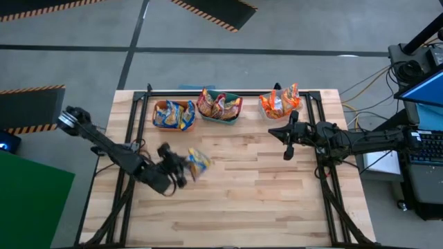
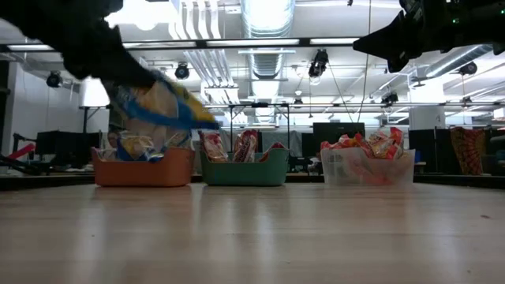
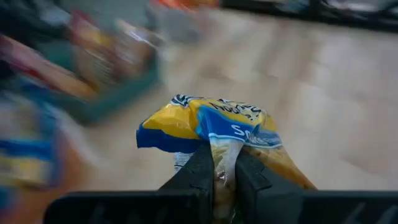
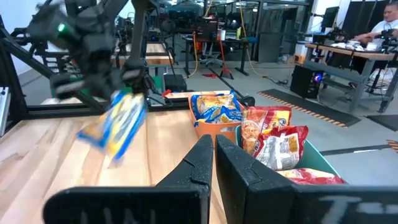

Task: Sort Maruchan noodles
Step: Put the blue noodle pack into the orange bin

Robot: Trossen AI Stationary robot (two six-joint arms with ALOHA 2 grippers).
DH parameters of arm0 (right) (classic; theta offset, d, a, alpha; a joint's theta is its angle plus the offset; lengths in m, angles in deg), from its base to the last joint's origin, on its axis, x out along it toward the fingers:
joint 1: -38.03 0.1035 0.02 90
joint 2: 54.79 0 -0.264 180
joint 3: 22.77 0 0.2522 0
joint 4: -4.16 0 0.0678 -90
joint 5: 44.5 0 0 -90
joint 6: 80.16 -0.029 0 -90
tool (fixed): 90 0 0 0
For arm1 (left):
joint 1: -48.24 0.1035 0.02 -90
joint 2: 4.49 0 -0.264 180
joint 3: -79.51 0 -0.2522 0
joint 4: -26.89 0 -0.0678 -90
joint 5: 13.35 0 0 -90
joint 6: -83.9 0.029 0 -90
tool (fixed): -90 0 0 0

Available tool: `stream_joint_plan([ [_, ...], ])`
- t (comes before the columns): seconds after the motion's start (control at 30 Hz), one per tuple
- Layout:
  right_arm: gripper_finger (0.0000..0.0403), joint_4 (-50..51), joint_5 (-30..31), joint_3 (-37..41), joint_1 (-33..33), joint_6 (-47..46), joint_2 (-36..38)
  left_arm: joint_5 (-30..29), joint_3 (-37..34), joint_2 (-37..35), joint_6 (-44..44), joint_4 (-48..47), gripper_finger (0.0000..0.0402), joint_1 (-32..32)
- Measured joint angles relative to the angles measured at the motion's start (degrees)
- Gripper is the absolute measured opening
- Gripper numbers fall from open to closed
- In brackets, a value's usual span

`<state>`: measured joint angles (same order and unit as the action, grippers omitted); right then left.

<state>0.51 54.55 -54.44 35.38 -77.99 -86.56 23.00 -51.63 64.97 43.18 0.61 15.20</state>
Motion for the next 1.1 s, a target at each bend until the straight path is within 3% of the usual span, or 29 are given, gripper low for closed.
stream_joint_plan([
  [0.23,0.0009,0.0,0.0,0.0,0.0,-0.02,0.0,-13.78,5.23,-11.25,5.78,-22.96,0.0007,9.97],
  [0.33,0.0009,0.0,0.0,0.0,0.0,0.0,0.0,-16.79,7.49,-14.09,11.9,-28.91,0.0007,16.66],
  [0.5,0.0009,0.0,0.0,0.0,0.0,0.47,0.0,-16.41,8.97,-16.44,25.95,-28.09,0.0007,29.58],
  [0.7,0.0009,0.0,0.02,0.0,0.0,0.9,0.0,-9.74,8.46,-15.75,31.2,-25.41,0.0007,40.37],
  [0.8,0.0009,0.0,0.04,0.0,0.0,1.51,0.0,-7.15,7.42,-14.28,31.3,-22.27,0.0007,42.33],
  [1.1,0.0009,0.0,0.07,0.0,0.0,1.47,0.0,-7.08,4.93,-6.52,32.12,-13.96,0.0007,43.1],
])
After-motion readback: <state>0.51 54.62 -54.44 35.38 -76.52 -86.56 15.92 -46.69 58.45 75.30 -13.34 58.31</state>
